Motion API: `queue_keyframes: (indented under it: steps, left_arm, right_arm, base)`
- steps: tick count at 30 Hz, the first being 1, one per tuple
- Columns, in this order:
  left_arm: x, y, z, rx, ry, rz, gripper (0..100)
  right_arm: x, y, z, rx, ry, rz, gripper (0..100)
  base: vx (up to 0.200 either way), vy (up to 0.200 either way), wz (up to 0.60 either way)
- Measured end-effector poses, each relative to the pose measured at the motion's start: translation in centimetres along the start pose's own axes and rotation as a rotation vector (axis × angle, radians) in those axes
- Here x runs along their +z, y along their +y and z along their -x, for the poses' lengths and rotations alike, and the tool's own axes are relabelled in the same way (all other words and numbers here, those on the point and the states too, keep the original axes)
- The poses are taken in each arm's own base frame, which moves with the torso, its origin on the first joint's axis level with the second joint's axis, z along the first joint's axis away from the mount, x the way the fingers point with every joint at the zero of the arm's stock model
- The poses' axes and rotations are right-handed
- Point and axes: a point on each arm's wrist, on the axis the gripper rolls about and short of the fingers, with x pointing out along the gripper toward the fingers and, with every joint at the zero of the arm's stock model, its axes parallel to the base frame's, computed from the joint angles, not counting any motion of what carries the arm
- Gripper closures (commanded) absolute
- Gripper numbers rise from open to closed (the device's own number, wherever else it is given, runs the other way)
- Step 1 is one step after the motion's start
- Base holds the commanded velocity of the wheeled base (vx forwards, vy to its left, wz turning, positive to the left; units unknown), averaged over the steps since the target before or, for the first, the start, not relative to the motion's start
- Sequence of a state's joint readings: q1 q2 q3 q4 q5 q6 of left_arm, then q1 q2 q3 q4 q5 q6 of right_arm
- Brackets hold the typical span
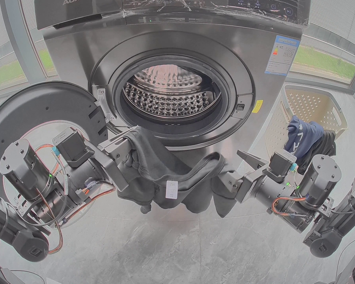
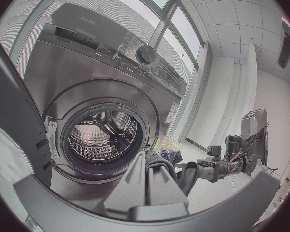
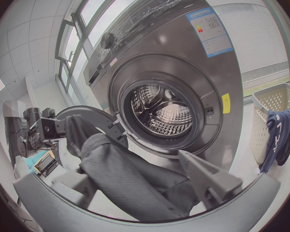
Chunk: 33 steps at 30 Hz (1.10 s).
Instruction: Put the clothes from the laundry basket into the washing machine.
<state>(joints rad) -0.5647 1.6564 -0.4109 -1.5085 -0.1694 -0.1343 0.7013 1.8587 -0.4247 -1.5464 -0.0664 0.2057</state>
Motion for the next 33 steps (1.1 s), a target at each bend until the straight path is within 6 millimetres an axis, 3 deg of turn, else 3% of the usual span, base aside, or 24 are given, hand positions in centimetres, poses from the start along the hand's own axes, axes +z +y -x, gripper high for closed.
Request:
queue_keyframes:
  steps: [6, 14, 22, 27, 33]
  left_arm:
    - [-0.1, -0.5, -0.5, 0.003, -0.006, -0.015, 100]
    - [-0.7, -0.9, -1.0, 0.016, -0.010, -0.013, 100]
    - [0.0, -1.4, -1.7, 0.013, -0.055, -0.015, 100]
    - [0.9, -1.5, -2.5, -0.009, -0.096, -0.020, 100]
    - [1.4, -1.5, -2.8, -0.031, -0.120, -0.022, 100]
  right_arm:
    - [-2.5, 1.1, 1.0, 0.064, 0.118, 0.016, 0]
    - [-5.9, 1.5, 4.4, 0.130, 0.329, 0.056, 0]
    - [-7.2, 3.0, 6.7, 0.236, 0.435, 0.069, 0]
    - [-7.1, 3.1, 5.7, 0.236, 0.406, 0.064, 0]
    - [-6.8, 2.9, 1.6, 0.205, 0.300, 0.055, 0]
  base:
    - [0.000, 0.000, 0.00]
    - [0.000, 0.000, 0.00]
    - [0.000, 0.000, 0.00]
    - [0.000, 0.000, 0.00]
    - [0.000, 0.000, 0.00]
